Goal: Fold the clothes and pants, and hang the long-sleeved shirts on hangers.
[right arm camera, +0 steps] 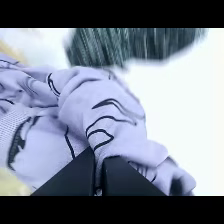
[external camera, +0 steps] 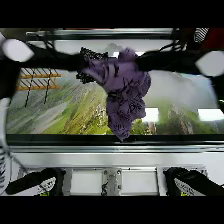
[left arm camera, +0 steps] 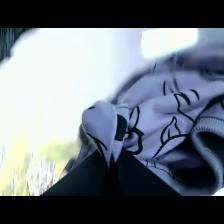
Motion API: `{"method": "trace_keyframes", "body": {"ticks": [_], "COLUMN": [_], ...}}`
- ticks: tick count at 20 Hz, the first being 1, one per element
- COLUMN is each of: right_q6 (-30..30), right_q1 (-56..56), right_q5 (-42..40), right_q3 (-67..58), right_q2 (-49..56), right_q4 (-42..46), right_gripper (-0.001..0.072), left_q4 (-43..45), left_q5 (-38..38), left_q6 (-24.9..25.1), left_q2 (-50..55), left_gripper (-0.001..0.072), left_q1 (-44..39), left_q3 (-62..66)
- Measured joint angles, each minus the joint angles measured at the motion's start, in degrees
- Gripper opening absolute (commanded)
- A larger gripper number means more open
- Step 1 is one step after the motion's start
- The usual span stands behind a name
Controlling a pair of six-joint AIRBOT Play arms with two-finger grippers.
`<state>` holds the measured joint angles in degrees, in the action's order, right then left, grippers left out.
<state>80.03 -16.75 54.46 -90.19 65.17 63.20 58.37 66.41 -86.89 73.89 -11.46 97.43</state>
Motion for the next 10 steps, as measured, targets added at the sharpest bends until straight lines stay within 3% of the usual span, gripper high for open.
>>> {"method": "trace_keyframes", "body": {"ticks": [5, 10], "right_q6": [-0.57, -0.02], "right_q1": [0.20, 0.20], "right_q5": [-0.83, -2.23], "right_q3": [-3.63, -4.31], "right_q2": [-14.71, -23.80], "right_q4": [0.00, -0.28], "right_gripper": [0.0016, 0.0015], "left_q4": [-0.15, 1.49], "left_q5": [-5.92, -16.90], "left_q6": [0.00, 0.00], "left_q2": [-14.47, -24.24], "left_gripper": [0.0022, 0.0022], "left_q1": [-4.44, -12.02], "left_q3": [11.10, 10.10]}}
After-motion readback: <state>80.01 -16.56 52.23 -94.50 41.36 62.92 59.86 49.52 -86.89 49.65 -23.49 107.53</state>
